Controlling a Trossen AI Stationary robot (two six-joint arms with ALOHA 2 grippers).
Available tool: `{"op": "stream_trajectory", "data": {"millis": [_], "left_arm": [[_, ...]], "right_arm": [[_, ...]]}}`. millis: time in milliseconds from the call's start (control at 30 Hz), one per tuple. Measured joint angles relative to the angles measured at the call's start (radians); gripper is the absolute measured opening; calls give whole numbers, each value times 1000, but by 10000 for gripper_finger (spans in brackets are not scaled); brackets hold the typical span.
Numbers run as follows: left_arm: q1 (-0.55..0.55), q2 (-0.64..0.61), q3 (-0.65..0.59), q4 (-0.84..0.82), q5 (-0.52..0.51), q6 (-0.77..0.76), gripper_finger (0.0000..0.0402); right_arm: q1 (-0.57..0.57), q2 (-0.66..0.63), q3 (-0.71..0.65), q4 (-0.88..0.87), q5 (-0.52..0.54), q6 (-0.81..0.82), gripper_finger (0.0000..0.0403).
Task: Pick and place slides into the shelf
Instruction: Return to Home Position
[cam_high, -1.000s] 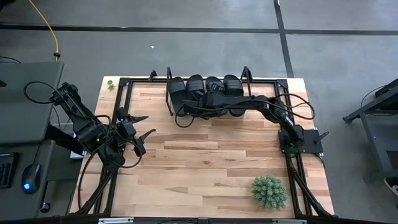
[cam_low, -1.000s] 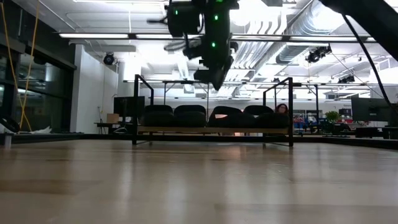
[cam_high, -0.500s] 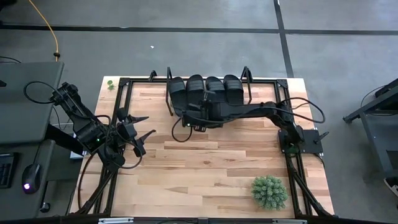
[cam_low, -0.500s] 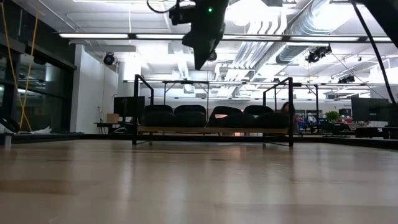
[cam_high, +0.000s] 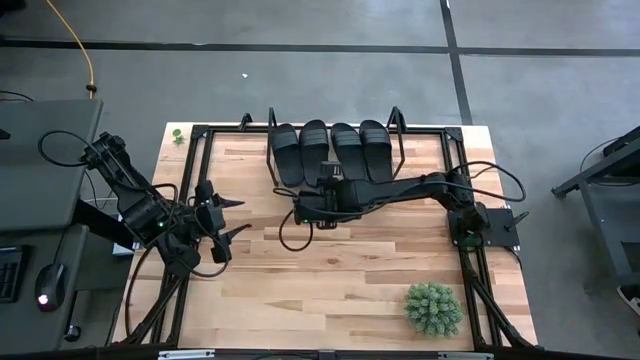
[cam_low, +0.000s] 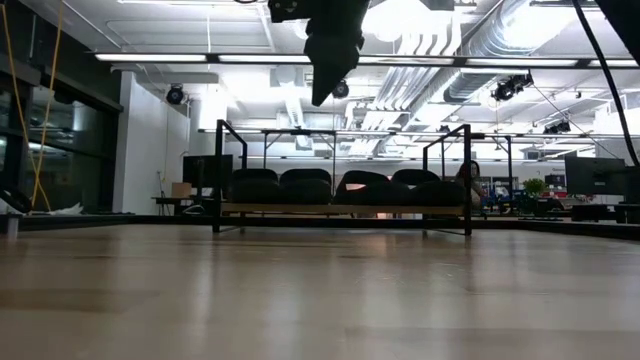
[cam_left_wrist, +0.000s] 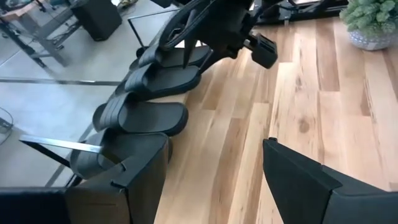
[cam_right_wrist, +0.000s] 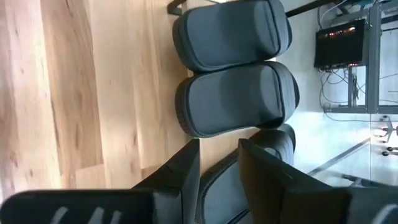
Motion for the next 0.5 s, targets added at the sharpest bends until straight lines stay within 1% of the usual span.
{"op": "stream_trajectory", "data": {"millis": [100,233,333,400,500], "left_arm": [[0,0,0,-5,-1,1,246],[0,0,0,-7,-2,1,246],[0,0,0,0,19,-6,246],[0,0,0,5,23,-5,246],[0,0,0,8,24,2,246]], "right_arm": [[10,0,0,0,1,32,99],[14,0,0,10,-1,122,99],[16,0,0,6,-11,172,99],[17,0,0,4,-34,188,99],[21,0,0,6,-98,197,99]]}}
